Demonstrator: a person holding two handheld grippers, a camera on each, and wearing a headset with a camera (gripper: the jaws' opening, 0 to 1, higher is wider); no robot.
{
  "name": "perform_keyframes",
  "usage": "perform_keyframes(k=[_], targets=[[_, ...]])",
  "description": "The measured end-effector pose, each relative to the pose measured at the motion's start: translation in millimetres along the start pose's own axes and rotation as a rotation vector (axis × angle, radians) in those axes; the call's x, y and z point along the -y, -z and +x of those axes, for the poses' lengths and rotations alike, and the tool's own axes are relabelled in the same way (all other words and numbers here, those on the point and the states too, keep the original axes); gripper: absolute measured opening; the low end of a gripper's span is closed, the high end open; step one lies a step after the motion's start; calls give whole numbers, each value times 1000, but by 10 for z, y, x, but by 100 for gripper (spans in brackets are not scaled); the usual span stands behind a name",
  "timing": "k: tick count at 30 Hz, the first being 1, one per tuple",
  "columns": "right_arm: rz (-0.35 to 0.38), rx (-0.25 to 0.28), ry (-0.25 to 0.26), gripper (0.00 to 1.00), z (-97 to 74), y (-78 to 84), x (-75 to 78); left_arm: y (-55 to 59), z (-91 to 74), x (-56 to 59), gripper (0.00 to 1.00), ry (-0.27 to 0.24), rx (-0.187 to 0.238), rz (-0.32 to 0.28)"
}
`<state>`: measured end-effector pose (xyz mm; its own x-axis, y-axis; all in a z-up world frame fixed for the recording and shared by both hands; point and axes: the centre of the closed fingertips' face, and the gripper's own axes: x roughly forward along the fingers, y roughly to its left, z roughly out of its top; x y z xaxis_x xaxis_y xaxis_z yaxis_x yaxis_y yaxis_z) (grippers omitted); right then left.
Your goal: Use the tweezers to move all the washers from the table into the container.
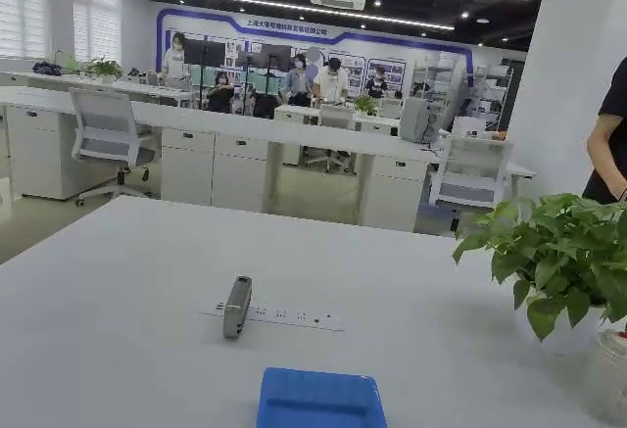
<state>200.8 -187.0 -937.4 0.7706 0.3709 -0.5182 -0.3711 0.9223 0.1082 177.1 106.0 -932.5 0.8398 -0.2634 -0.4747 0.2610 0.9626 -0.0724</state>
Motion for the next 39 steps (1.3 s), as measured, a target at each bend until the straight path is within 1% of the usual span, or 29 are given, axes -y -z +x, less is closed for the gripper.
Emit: perform_keyframes(k=[2,5,7,10,18,21,27,30,34,39], targets=[[5,2,-2,99,-4,-6,7,-2,3,17,99,2,5,-4],[-18,3,16,99,-14,-22,42,24,29,52,99,12,-9,7],[-11,7,18,99,-23,-38,54,22,33,62,99,15,-11,17],[10,15,16,99,-30,-47,73,8,32,78,99,22,-9,16],[17,20,30,99,-52,-38,106,1,32,69,99,23,-4,20],[16,15,26,99,-51,-29,94,11,34,66,99,22,-10,18],[-5,4,17,98,-23,-34,73,15,42,72,99,14,-9,11],[-5,0,10,98,-11,-32,44,5,32,79,99,10,-7,15],[-23,-8,12,98,22,-9,27,9,41,78,99,14,-4,22],[-37,-17,1,98,43,-1,1,18,68,76,99,16,-12,26]])
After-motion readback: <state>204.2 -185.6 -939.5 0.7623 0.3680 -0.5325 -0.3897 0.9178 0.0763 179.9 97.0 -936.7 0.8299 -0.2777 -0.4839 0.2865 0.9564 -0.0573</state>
